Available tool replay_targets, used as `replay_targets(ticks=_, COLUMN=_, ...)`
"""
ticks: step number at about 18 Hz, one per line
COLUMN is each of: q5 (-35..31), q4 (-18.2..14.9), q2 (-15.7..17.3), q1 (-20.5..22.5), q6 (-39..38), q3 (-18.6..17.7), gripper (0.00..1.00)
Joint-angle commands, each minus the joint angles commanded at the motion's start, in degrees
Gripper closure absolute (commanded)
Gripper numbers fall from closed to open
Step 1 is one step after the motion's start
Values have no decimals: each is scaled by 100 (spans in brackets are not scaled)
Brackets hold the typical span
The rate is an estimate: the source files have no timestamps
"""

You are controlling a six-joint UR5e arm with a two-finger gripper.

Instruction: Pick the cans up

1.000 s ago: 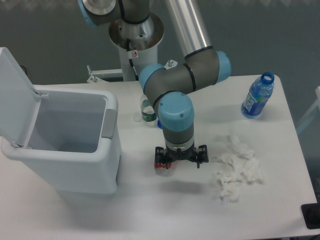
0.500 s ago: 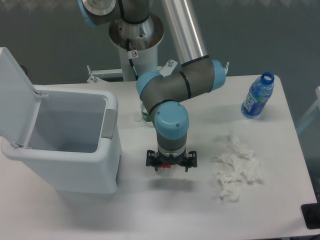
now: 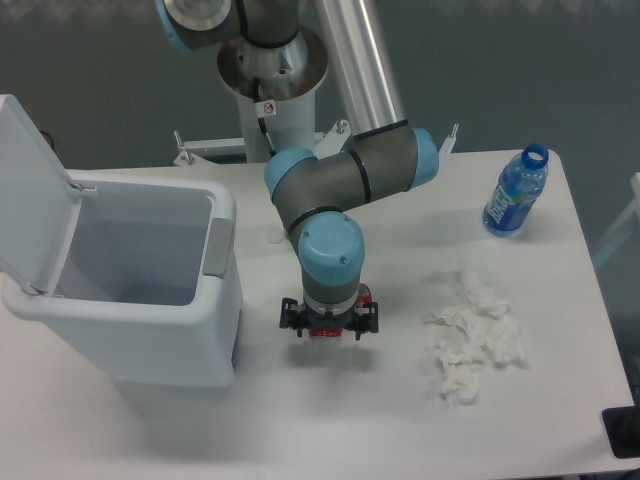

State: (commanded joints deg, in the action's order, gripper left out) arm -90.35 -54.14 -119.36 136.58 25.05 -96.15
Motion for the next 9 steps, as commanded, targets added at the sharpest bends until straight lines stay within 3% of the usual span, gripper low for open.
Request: replay_targets(ticks=9, q5=0, q4=9, q2=-26, q1=-9, q6=-53, q3=-114, gripper=0)
